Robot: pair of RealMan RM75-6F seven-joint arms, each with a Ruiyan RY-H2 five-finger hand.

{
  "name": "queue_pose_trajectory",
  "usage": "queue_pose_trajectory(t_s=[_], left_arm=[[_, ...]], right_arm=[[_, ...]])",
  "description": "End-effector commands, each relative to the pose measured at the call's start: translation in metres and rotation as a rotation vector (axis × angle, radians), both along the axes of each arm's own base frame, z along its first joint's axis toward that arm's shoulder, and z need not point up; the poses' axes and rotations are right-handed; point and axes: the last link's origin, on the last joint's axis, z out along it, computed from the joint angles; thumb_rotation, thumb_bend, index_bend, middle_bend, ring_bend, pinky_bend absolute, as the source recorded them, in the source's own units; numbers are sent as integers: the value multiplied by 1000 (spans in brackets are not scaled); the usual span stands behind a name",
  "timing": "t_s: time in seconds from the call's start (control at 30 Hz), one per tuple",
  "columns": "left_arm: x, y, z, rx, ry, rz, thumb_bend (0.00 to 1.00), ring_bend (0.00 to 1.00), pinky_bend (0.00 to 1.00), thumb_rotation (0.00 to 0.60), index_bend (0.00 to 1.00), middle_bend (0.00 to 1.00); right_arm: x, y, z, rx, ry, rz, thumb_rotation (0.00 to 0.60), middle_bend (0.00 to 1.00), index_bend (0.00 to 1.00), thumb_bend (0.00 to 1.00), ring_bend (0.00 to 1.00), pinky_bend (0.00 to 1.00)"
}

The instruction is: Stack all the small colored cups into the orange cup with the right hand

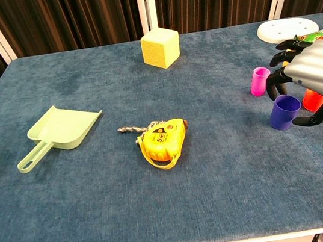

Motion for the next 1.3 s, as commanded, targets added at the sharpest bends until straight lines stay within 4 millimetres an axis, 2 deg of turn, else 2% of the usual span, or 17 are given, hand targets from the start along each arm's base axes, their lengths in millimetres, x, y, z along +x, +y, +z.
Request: queue_pose_trajectory(t_s=[0.03,0.17,0.43,0.57,0.7,0.83,1.0,1.13,1.3], left_arm=[[0,0,0,0,0,0,152,0,0,600,36,24],[0,0,1,3,-1,1,152,0,0,600,36,24],[-2,-1,2,3,2,4,152,0,0,600,36,24],[-1,-1,2,5,1,3,151,0,0,600,36,24],[-2,-1,3,7,1,5,152,0,0,600,36,24],[-2,-2,4,9,2,4,152,0,0,600,36,24],[-1,-1,2,3,4,-1,152,0,0,600,36,24],[1,0,1,-1,7,-7,151,0,0,600,36,24],[3,2,2,1,11,-9,152,0,0,600,37,24]], right_arm=[[0,-1,-2,3,4,-1,600,423,421,147,133,0],[0,-2,-6,5,2,-3,600,432,434,151,136,0],[-1,-3,-7,-18,-16,3,600,541,598,212,185,0],[-1,-3,-5,-25,-25,6,600,557,631,215,193,0],[0,-4,9,-62,-57,20,600,559,634,215,194,0],[-1,-6,33,-129,-95,21,600,558,634,214,194,0],[-14,-9,61,-198,-113,-21,600,558,634,215,194,0],[-28,-10,66,-208,-103,-70,600,558,634,214,194,0],[-38,-10,61,-191,-100,-96,600,558,634,215,194,0]])
